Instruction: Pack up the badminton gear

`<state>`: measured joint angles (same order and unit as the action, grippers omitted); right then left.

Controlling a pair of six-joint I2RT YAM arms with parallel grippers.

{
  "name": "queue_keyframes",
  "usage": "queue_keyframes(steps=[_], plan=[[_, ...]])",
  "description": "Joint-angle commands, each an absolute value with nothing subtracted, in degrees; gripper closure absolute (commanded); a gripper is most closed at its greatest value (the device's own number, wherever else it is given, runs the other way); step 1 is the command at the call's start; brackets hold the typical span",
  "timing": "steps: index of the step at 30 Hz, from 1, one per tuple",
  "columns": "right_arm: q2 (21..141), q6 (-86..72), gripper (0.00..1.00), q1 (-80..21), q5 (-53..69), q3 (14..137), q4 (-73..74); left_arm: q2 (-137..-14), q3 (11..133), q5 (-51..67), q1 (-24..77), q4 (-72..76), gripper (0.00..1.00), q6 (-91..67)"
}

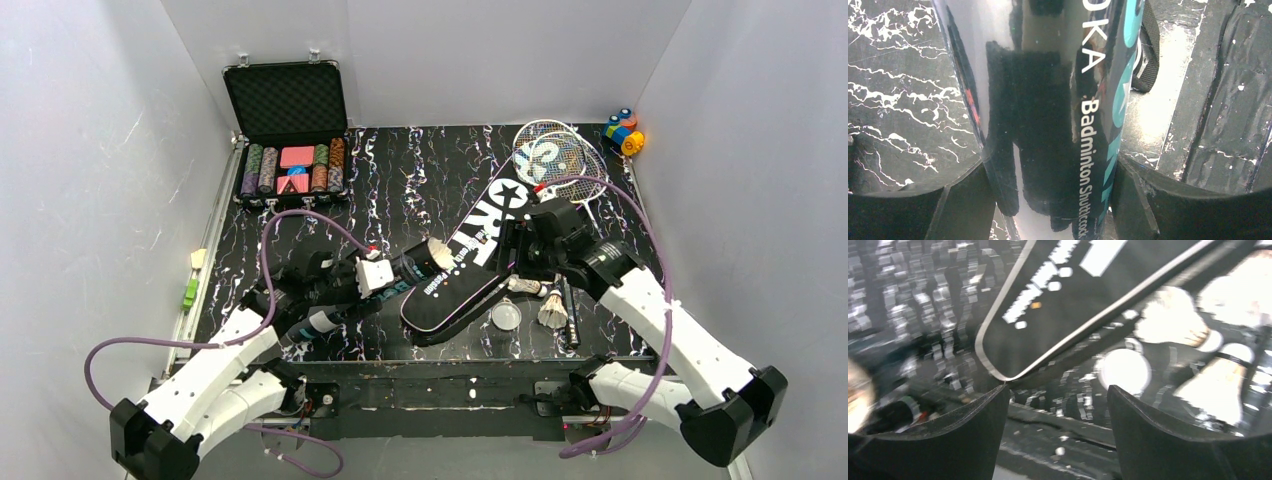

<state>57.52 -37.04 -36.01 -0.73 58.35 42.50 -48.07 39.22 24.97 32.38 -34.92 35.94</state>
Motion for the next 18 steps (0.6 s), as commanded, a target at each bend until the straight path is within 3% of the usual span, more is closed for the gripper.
queue_keyframes(steps=[1,14,18], plan=[[62.1,-35.3,0.21,-35.9,-18.6,56.8,49.4,-45.8,39.7,26.9,32.6,-33.9,0.95,35.5],[82.3,-37.6,0.34,-35.8,-28.6,61.5,48.4,-43.6,38.9,25.7,32.6,-35.5,0.95,39.4],[84.8,-37.8,0.44,-35.8,-30.0,61.7,48.0,-43.2,38.6,26.1,32.6,-35.9,0.95,39.8]])
